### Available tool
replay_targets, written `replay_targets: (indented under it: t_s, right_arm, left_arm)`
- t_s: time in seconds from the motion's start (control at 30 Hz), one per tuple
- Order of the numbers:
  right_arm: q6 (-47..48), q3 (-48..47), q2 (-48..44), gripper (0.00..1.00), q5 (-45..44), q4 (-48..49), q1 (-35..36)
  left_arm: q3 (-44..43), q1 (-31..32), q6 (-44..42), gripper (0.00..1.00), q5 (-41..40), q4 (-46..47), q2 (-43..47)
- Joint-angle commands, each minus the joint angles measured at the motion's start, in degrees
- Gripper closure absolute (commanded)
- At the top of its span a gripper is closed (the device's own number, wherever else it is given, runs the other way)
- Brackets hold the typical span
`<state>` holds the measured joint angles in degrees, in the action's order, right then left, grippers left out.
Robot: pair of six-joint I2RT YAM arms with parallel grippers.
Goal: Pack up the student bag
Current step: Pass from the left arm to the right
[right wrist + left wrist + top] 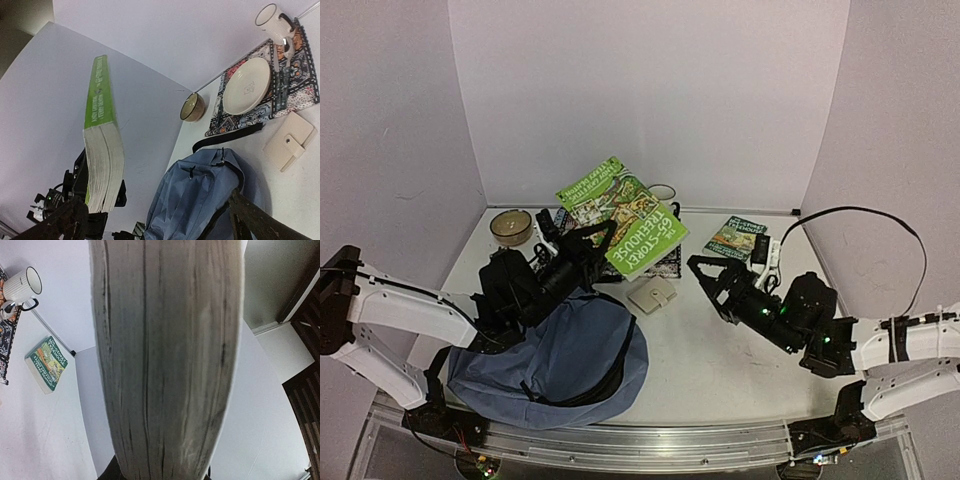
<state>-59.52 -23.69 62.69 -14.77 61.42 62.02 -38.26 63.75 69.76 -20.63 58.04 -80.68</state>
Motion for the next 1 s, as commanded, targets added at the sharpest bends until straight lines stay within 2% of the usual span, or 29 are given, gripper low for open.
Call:
replay_targets:
  t_s: [0.0,0.27,0.43,0.6,0.77,0.9,0.97]
  right_arm:
    - [4.46,-5.97,4.72,0.02,9.04,9.23,0.08]
    - [5.17,-9.99,9.79,0.02,11.7,13.2,0.12]
    - [5.05,-11.91,12.17,0.02,10.4,13.48,0.07]
    - [3.96,-13.37,15.37,0.1,11.26,15.93,0.11]
    - [3.93,-13.63,17.15,0.38,12.92,19.5,0.11]
    - [5.25,-12.88,16.32,0.72,13.3,20.54,-0.01]
    - [5.86,-12.23,15.38,0.96,12.8,20.54,0.0]
  left_arm:
    - [-3.13,-0.03,2.52,1.0,1.99,7.25,-0.73]
    - [-4.5,1.19,4.09,1.0,3.08,7.27,-2.6]
    - [-5.33,1.93,5.29,1.0,4.21,7.65,-3.73]
    - [-5.41,2.54,5.64,1.0,4.27,8.28,-3.8]
    - [-4.31,2.93,6.18,1.0,3.42,8.59,-3.91]
    - [-1.78,2.96,6.24,0.99,2.42,8.58,-3.28]
    - [0.08,2.96,6.22,0.94,1.37,8.58,-2.57]
